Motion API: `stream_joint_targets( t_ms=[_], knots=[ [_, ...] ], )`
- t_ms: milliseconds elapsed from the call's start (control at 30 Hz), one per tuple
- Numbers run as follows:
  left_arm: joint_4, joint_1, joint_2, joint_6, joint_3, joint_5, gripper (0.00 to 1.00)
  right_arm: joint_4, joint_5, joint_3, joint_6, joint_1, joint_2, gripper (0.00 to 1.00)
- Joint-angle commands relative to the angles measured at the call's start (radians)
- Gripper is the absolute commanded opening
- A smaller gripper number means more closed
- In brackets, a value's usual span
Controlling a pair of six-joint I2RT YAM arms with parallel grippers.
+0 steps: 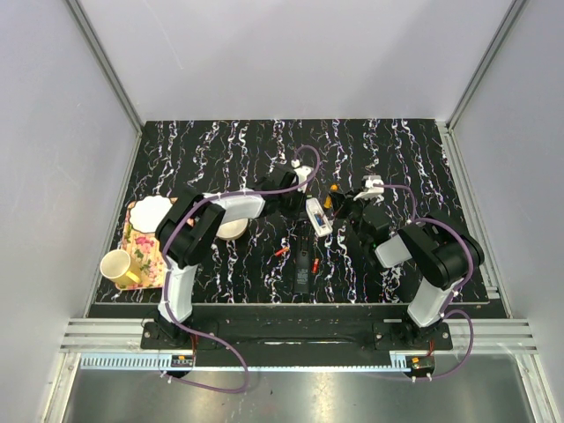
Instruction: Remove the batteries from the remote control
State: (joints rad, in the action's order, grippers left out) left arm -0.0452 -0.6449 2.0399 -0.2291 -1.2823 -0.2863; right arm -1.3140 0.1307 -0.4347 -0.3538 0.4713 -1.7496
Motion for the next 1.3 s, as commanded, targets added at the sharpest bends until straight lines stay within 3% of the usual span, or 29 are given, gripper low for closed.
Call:
stream_joint_targets(
  t_ms=[0, 900, 1267],
  knots=[
    [0.002, 0.007, 0.02, -0.007, -0.045, -0.001, 0.0, -0.246, -0.037, 0.019, -0.048, 0.006, 0.018, 0.0],
    [0.084, -0.055, 0.005, -0.093, 0.051, -0.086, 0.0, -0.248, 0.185, 0.01, -0.246, 0.003, -0.117, 0.0],
    [0.065, -0.056, -0.004, -0.095, 0.054, -0.074, 0.0, -0.248, 0.193, 0.001, -0.192, -0.003, -0.068, 0.0]
  ],
)
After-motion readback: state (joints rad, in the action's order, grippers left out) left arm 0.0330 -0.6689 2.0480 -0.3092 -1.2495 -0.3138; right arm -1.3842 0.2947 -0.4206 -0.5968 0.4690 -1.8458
